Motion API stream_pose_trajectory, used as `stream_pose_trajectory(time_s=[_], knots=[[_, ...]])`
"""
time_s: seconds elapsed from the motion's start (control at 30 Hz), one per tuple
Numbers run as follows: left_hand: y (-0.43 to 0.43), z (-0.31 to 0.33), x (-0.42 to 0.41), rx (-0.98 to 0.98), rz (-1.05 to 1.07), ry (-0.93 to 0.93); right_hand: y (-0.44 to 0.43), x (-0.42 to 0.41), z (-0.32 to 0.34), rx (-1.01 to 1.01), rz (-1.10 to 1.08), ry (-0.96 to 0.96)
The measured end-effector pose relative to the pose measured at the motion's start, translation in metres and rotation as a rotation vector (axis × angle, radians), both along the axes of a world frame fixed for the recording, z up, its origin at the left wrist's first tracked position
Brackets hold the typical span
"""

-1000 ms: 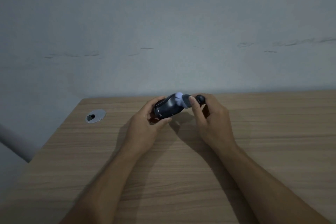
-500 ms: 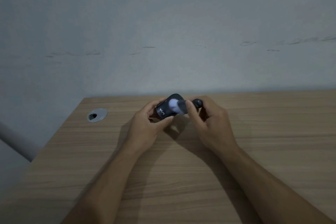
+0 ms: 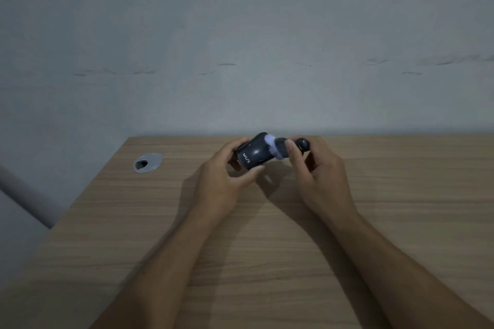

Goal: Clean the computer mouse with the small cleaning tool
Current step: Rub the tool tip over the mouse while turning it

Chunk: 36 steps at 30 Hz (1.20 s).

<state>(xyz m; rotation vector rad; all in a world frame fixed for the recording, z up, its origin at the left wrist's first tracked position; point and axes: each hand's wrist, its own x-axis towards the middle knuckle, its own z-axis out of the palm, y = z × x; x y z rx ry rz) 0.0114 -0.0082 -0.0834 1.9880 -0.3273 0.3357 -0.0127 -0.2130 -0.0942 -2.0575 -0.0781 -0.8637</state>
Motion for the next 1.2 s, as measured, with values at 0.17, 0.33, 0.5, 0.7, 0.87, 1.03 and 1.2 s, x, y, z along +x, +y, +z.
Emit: stream_pose_trajectory(time_s=[0.17,0.33,0.5,0.7,0.87,1.03,1.2], knots=[[0.001,-0.003,0.005,0.045,0.020,0.040,0.026,-0.014,0.008,-0.207,0.280,-0.069],[0.000,-0.007,0.005,0.157,-0.016,-0.046,0.013,-0.002,0.005,-0.119,0.092,-0.099],[-0.001,-0.005,0.003,0.000,-0.114,-0.008,-0.014,0.009,0.000,0.021,-0.083,-0.012],[0.002,-0.005,0.009,-0.245,-0.100,0.130,0.001,0.001,0.001,0.048,-0.016,-0.081],[0.002,-0.004,0.010,-0.287,-0.096,0.145,0.005,-0.006,0.005,0.023,0.034,-0.101],[0.006,-0.005,0.009,-0.222,-0.099,0.173,0.021,-0.015,0.009,-0.114,0.269,-0.086],[0.004,-0.007,0.012,-0.307,-0.132,0.186,0.006,-0.005,0.003,0.020,0.093,-0.058]])
